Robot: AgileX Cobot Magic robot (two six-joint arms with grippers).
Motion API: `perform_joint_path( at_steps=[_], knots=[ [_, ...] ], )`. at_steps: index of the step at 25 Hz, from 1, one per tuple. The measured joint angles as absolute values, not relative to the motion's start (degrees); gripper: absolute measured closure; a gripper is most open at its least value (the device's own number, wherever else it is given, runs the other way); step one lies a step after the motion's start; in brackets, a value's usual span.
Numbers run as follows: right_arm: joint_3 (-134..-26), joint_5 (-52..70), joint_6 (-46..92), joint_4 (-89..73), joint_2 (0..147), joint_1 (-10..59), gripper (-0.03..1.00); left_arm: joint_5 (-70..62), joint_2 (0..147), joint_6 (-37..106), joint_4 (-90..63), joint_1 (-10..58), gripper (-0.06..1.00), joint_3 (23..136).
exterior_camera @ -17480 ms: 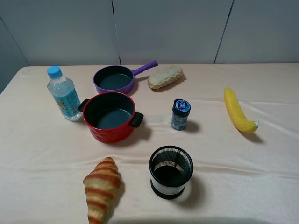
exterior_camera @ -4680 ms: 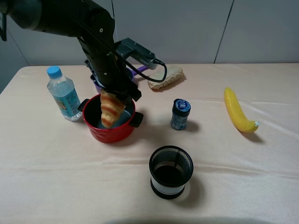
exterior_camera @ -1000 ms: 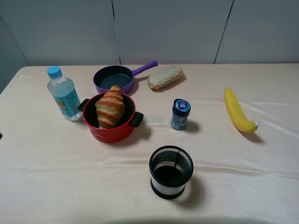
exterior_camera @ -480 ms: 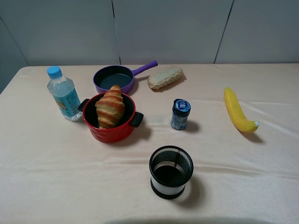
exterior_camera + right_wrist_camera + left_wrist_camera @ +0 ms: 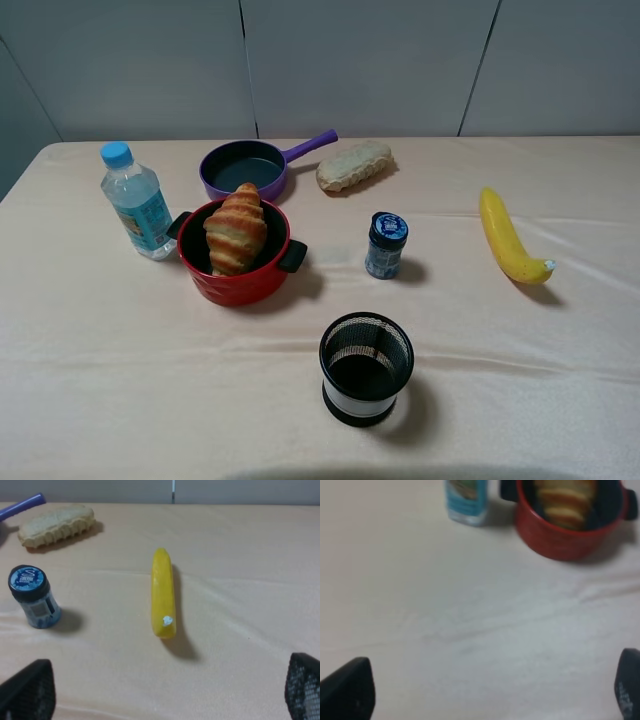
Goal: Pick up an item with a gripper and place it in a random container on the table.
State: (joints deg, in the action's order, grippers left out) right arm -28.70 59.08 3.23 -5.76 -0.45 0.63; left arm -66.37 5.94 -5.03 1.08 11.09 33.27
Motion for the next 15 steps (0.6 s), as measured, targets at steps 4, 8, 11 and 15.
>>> perform_joint_path(
  at_steps=[4,8,11,15],
  knots=[
    [-28.7,59.1,3.2,-5.8,-0.4,0.6,0.27,-64.0,2.0,-3.6,1.4,6.4,-0.03,30.6],
    [-28.7,59.1,3.2,-5.8,-0.4,0.6,0.27,-61.5,-0.1,0.7,1.4,3.1,-0.03,28.5],
    [-28.7,59.1,3.2,-5.8,-0.4,0.6,0.27,-60.7,-0.1,2.2,1.3,2.6,-0.03,28.4],
    [-28.7,59.1,3.2,-5.8,-0.4,0.6,0.27,-60.6,-0.1,2.6,1.3,2.5,-0.03,28.4]
  ],
)
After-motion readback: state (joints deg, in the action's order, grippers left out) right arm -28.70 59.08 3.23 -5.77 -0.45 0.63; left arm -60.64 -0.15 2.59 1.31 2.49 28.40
